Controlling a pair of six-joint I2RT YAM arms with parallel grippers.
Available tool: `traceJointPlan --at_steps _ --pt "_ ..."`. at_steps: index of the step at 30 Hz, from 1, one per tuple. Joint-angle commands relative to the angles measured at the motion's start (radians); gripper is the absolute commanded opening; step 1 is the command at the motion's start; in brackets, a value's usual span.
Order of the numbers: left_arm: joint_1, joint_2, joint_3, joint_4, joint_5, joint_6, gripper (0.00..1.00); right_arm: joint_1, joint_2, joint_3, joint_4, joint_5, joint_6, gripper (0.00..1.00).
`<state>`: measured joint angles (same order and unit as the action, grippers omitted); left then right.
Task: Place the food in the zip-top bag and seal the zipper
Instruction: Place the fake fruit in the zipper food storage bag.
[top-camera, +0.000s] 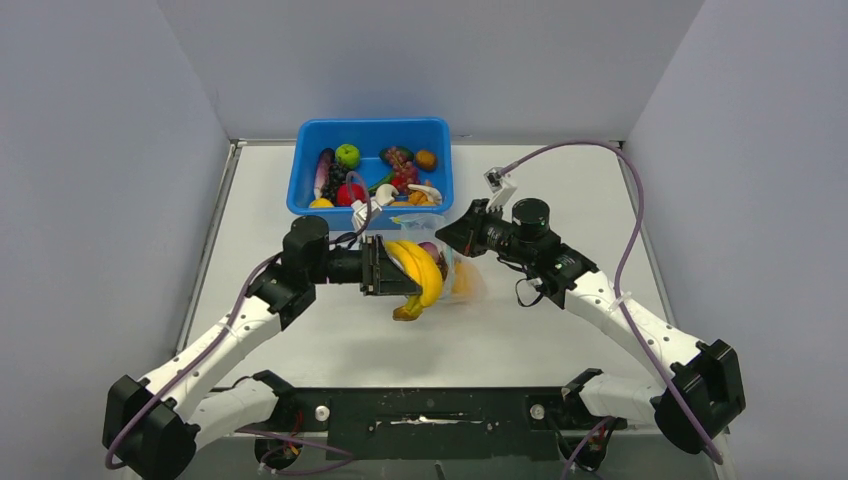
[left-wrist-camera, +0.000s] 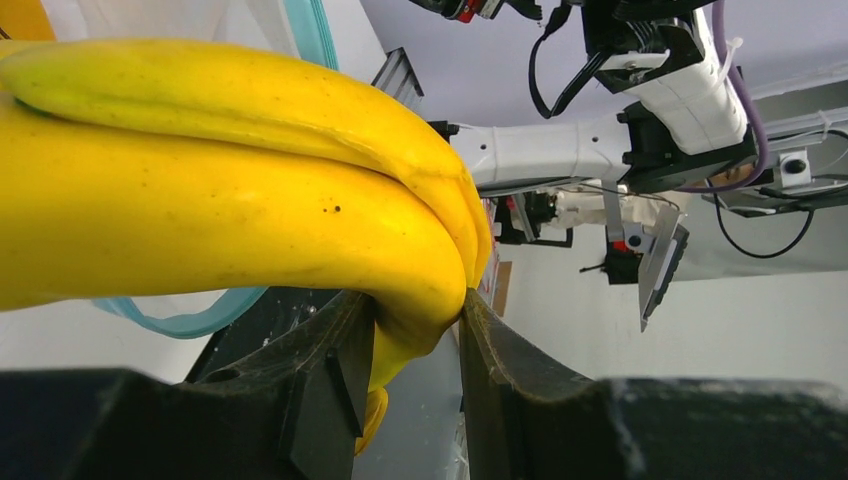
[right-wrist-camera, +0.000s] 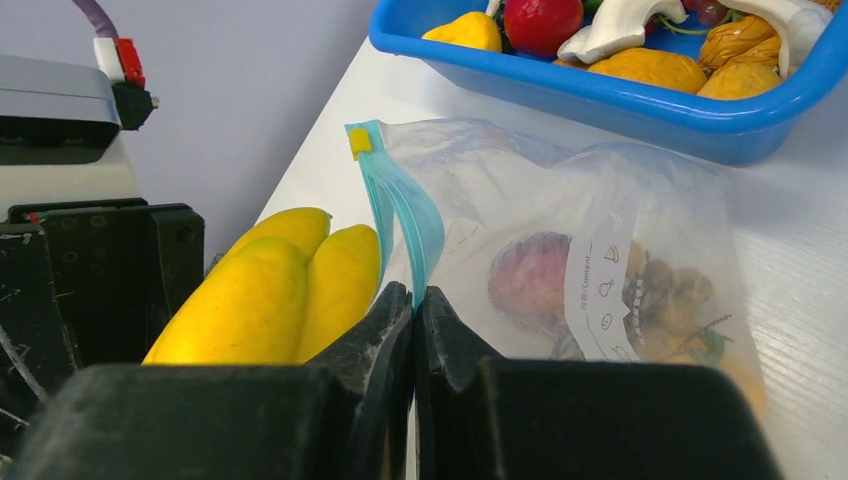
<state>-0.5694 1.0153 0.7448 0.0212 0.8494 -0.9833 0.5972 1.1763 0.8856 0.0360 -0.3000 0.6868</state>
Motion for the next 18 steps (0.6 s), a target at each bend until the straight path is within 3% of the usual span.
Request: traceJointPlan --at_steps 1,18 --pt "-0.008 0.035 0.078 -0.032 0.075 0.08 0.03 0.002 0.001 0.034 0.086 -0.056 -0.033 0.0" --pt "-0.064 0.138 0.118 -0.04 0.18 0.183 0.03 0.004 0.011 0.03 0.081 -0.07 -0.052 0.0"
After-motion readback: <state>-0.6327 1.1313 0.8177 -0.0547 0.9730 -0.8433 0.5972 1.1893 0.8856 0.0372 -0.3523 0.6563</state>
